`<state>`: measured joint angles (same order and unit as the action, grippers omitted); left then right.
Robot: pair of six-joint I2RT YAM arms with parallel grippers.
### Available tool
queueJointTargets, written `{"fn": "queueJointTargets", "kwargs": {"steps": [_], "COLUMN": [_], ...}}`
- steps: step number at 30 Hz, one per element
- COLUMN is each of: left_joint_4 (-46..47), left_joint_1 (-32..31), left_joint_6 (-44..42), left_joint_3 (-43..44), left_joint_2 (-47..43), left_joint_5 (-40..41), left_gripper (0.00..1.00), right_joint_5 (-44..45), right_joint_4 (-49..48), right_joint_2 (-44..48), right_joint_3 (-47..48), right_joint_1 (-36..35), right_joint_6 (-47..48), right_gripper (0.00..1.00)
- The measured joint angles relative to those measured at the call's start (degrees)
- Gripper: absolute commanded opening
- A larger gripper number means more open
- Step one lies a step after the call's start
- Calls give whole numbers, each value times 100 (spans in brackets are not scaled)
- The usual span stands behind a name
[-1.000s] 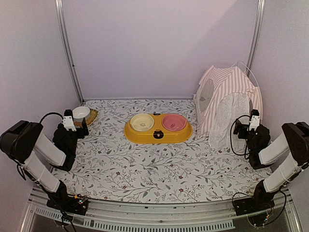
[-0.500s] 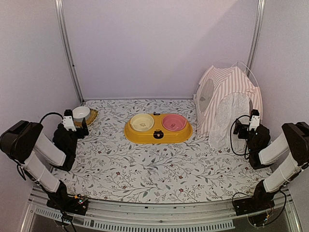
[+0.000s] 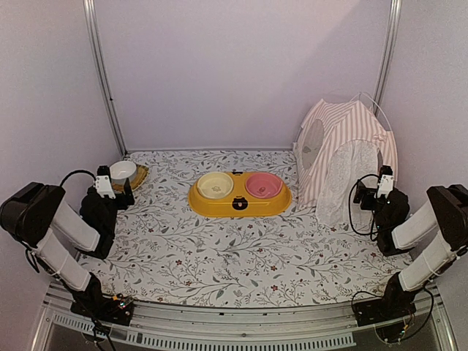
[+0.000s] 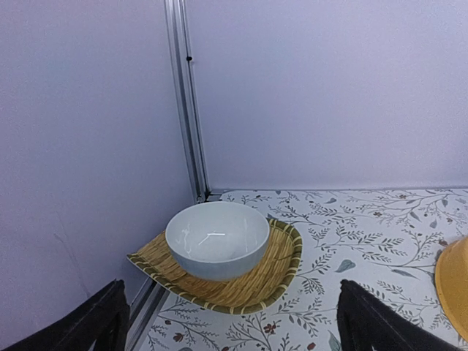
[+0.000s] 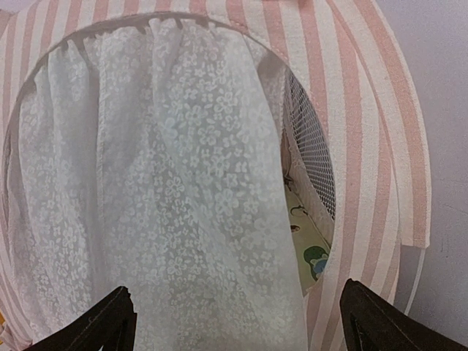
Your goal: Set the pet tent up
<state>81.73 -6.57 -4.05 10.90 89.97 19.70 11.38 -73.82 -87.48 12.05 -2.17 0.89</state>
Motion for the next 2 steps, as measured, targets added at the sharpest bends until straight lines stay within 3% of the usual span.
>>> {"fn": "queueJointTargets", "kwargs": {"steps": [2], "left_joint_4": [0], "left_joint_1": [0], "left_joint_6": [0], "left_joint_3": [0], "left_joint_2": [0], "left_joint_5": [0], "left_gripper": [100], "right_joint_5": [0], "right_joint_4": [-2], "right_joint_2": [0], "right_joint_3": [0], "right_joint_1": [0], "right_joint_6": [0], "right_gripper": [99]}}
